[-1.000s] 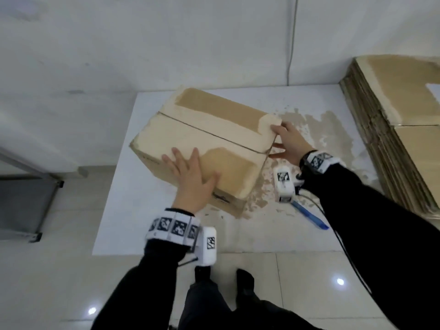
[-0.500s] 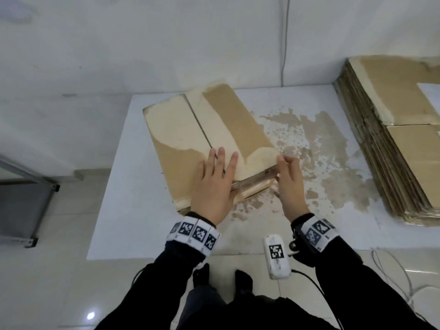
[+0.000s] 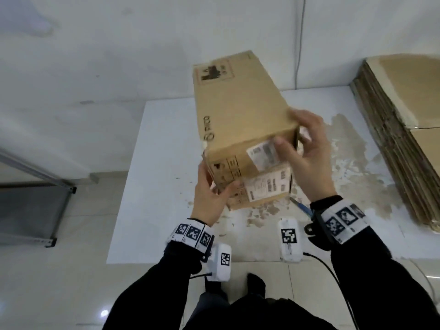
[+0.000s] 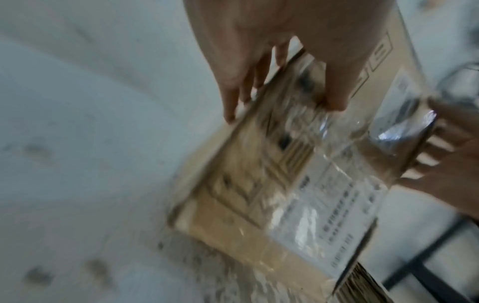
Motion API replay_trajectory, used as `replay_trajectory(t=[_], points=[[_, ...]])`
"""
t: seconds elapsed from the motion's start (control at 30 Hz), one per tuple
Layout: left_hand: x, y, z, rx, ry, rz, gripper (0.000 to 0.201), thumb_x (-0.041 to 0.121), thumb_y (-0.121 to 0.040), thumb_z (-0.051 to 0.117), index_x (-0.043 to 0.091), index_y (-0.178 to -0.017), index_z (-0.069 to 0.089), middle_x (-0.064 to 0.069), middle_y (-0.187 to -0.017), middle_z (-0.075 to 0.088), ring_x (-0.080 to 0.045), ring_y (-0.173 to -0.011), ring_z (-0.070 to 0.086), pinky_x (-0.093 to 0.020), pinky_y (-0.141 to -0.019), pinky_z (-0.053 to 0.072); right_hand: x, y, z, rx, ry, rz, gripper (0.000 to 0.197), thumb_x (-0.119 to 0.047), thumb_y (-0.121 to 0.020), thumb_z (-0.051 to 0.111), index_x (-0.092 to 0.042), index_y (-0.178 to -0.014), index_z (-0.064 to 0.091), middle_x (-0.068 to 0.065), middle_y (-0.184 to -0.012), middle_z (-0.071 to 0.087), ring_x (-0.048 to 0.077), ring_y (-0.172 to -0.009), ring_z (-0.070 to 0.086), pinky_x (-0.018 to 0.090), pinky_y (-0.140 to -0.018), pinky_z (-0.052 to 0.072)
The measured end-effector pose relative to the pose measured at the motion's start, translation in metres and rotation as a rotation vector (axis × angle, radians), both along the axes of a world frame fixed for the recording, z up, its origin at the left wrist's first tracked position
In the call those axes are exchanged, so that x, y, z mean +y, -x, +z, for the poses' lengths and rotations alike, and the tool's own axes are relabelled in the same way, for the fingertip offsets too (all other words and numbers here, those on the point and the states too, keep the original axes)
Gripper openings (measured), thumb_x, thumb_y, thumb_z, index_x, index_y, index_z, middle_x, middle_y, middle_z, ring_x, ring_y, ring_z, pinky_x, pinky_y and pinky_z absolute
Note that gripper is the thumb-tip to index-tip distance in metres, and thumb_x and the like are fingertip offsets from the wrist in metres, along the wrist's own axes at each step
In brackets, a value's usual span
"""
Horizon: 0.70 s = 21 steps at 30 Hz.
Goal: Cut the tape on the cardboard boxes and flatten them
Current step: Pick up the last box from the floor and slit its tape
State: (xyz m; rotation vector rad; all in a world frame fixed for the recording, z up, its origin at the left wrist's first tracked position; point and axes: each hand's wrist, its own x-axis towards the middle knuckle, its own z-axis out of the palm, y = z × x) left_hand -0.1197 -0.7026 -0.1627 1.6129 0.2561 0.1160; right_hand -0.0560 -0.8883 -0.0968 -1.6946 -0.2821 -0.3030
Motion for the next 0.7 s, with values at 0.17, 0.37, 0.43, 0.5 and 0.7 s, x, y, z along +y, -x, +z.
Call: replay_trajectory(t=[0.17, 0.37, 0.43, 0.5, 0.7], points=[[0.050, 0.035, 0.003, 0.016, 0.087, 0.515, 0.050, 0.002, -0.091, 0.046, 0.008, -0.140, 0.033, -0.021, -0.144, 0.040, -0.029, -0.128, 0.047, -0.043, -0.107, 0.040, 0.050, 0.015, -0.014, 0.029, 0.202, 0.266, 0.072, -0.027, -0.080, 0.072, -0.021, -0.142, 0.035, -0.004, -0.141, 0.042, 0.006, -0.132, 0.039, 0.030, -0.110, 0.037], [0.053, 0.017, 0.061, -0.027, -0.494, 0.195, 0.088, 0.076, -0.074, 0.048, 0.044, -0.149, 0.014, 0.006, -0.158, 0.018, -0.012, -0.144, 0.018, -0.024, -0.115, 0.017, 0.081, 0.033, -0.044, -0.240, 0.532, 0.383, 0.063, -0.034, -0.088, 0.063, -0.015, -0.143, 0.039, 0.003, -0.150, 0.035, 0.015, -0.140, 0.027, 0.041, -0.116, 0.022], [0.053, 0.007, 0.058, 0.036, -0.365, 0.237, 0.097, 0.076, -0.068, 0.058, 0.046, -0.148, 0.014, 0.007, -0.154, 0.029, -0.015, -0.138, 0.034, -0.040, -0.113, 0.032, 0.066, 0.038, -0.055, -0.199, 0.550, 0.320, 0.055, -0.037, -0.093, 0.053, -0.016, -0.142, 0.039, 0.000, -0.149, 0.035, 0.013, -0.139, 0.029, 0.037, -0.116, 0.019], [0.053, 0.009, 0.052, 0.038, -0.325, 0.262, 0.093, 0.060, -0.072, 0.061, 0.043, -0.149, 0.013, 0.008, -0.151, 0.035, -0.015, -0.133, 0.041, -0.044, -0.109, 0.039, 0.026, 0.039, -0.076, -0.049, 0.445, 0.091, 0.043, -0.026, -0.094, 0.048, -0.010, -0.134, 0.046, 0.005, -0.138, 0.045, 0.011, -0.128, 0.038, 0.028, -0.111, 0.026], [0.052, -0.003, 0.051, 0.042, -0.249, 0.210, 0.086, 0.047, -0.077, 0.059, 0.049, -0.147, 0.009, 0.011, -0.149, 0.035, -0.016, -0.131, 0.043, -0.045, -0.107, 0.039, -0.104, 0.047, -0.156, 0.839, 1.025, -0.183, 0.041, -0.022, -0.085, 0.064, -0.004, -0.119, 0.052, 0.022, -0.124, 0.044, 0.039, -0.117, 0.040, 0.048, -0.093, 0.037]])
